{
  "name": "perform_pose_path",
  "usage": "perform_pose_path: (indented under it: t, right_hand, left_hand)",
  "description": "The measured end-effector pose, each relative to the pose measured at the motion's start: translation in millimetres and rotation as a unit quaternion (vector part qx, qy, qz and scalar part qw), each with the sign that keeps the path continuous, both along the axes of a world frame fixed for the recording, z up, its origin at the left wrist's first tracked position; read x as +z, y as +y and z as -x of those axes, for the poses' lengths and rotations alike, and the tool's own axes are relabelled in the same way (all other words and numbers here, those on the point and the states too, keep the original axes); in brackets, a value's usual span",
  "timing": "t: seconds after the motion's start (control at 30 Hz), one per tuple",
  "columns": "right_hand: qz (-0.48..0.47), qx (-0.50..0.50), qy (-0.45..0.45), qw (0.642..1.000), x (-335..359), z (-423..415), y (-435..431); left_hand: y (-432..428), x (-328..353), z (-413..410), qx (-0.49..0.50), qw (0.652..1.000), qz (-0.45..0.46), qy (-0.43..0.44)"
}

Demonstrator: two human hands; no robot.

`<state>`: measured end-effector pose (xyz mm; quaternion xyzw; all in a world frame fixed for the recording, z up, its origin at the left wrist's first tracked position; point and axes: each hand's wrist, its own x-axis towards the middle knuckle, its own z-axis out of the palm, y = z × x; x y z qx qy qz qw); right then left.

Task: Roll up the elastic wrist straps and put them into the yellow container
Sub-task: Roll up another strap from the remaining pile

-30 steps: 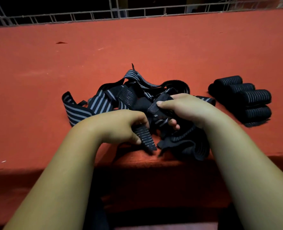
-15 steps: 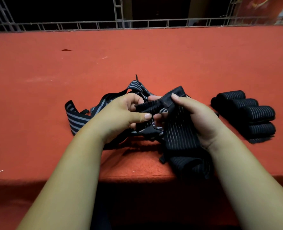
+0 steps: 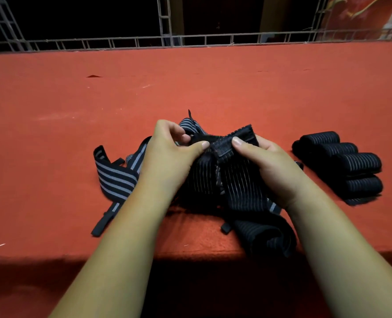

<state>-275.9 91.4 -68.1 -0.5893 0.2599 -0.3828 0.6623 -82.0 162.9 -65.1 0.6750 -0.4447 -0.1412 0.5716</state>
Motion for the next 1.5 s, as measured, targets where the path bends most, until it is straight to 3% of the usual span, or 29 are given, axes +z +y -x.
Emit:
perform_pose_path:
  t: [0.07,0.13,0.27,0.37,0.63,0.83,1.0,1.5]
  right_hand:
    - [0.001,-0.010,-0.016,1.000,-0.1,-1.2,1.0]
    - [-0.009,0.002,-0.033,0.999,-1.4,-2.7,2.4]
    - [-0.013,0.051,-0.054,0.997,0.2,-5.8,6.4]
    - [-0.014,0.054,-0.067,0.996,3.5,-5.5,6.8]
    - [-0.002,0.016,-0.052,0.999,15.7,-10.6,16.6]
    - [0.026,-0.021,-0.097,0.995,50.5,-12.4,46.8]
    - [0.043,-0.045,-0.127,0.990,95.6,-13.9,74.7]
    - [0.127,-0.067,-0.084,0.986,190.8,2.5,138.9]
  left_hand:
    - [0.9,4.8,7.4,0.023,0.998,0.002,-0.060]
    - [2.1,8.6,11.7,0.015,0.998,0.010,-0.067]
    - [4.2,11.1,10.0,-0.047,0.998,0.005,0.031]
    - [8.4,20.7,12.8,-0.109,0.976,0.025,0.186]
    - [24.4,38.2,11.4,-0.108,0.986,0.028,0.121]
    - [45.4,78.9,17.5,-0.148,0.968,0.091,0.180]
    - [72.7,125.6,26.5,-0.175,0.967,0.104,0.152]
    - [147.8,213.3,48.7,-0.247,0.956,0.123,0.098]
